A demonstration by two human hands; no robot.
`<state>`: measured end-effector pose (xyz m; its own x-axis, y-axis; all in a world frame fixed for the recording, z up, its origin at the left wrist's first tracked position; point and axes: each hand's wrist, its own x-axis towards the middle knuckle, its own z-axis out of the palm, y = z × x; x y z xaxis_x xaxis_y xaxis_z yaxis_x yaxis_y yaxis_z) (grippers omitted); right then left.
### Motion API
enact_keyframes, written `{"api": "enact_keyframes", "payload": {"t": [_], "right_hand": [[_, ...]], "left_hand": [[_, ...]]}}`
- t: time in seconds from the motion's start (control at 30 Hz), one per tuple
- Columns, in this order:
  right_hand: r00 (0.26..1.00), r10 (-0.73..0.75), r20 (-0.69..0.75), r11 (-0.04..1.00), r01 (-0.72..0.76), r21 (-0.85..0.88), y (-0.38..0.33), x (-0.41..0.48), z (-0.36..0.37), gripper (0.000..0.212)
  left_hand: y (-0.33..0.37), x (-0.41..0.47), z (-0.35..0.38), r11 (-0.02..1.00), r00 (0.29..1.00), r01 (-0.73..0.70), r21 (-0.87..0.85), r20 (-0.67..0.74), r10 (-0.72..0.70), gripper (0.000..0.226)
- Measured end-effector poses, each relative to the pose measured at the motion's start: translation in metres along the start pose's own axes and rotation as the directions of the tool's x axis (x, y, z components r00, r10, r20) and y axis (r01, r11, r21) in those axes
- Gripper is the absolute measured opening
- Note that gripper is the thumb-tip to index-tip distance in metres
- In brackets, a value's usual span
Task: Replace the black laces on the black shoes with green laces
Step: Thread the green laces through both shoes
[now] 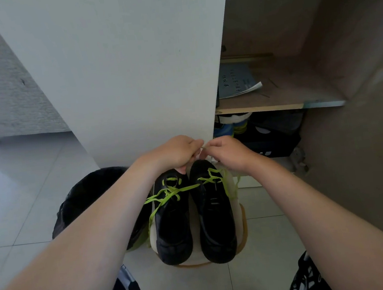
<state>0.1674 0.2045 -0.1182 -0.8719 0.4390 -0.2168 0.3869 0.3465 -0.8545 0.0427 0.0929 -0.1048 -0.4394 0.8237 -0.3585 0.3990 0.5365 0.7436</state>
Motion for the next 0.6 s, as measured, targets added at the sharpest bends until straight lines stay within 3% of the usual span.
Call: {"api": "enact_keyframes", "payload": {"t": [0.1,0.2,0.37,0.5,0.6], "right_hand": [[0.999,-0.010,-0.040,0.990,0.004,-0.142,0.009,0.006,-0.006,0.032],[0.995,0.083,-0.064,0.953,-0.098,-0.288,0.025,0.011,-0.005,0.033],[0.990,0.140,-0.029,0.938,-0.141,-0.316,0.038,0.009,-0.003,0.024],[0.997,0.075,-0.019,0.912,-0.076,-0.403,0.045,0.007,0.006,0.014],[0.998,0.055,-0.008,0.902,-0.053,-0.428,0.048,0.004,0.012,0.012]], "left_hand": [[-0.006,0.002,0.009,0.998,0.998,0.050,-0.044,0.030,-0.048,0.035],[-0.013,0.004,0.024,0.988,0.988,0.143,0.052,0.047,-0.146,0.032],[-0.025,-0.002,0.056,0.924,0.962,0.258,0.281,0.010,-0.272,0.029],[-0.023,-0.001,0.064,0.898,0.950,0.313,0.310,-0.100,-0.297,0.021],[-0.029,0.004,0.061,0.901,0.930,0.366,0.232,-0.063,-0.362,0.017]]}}
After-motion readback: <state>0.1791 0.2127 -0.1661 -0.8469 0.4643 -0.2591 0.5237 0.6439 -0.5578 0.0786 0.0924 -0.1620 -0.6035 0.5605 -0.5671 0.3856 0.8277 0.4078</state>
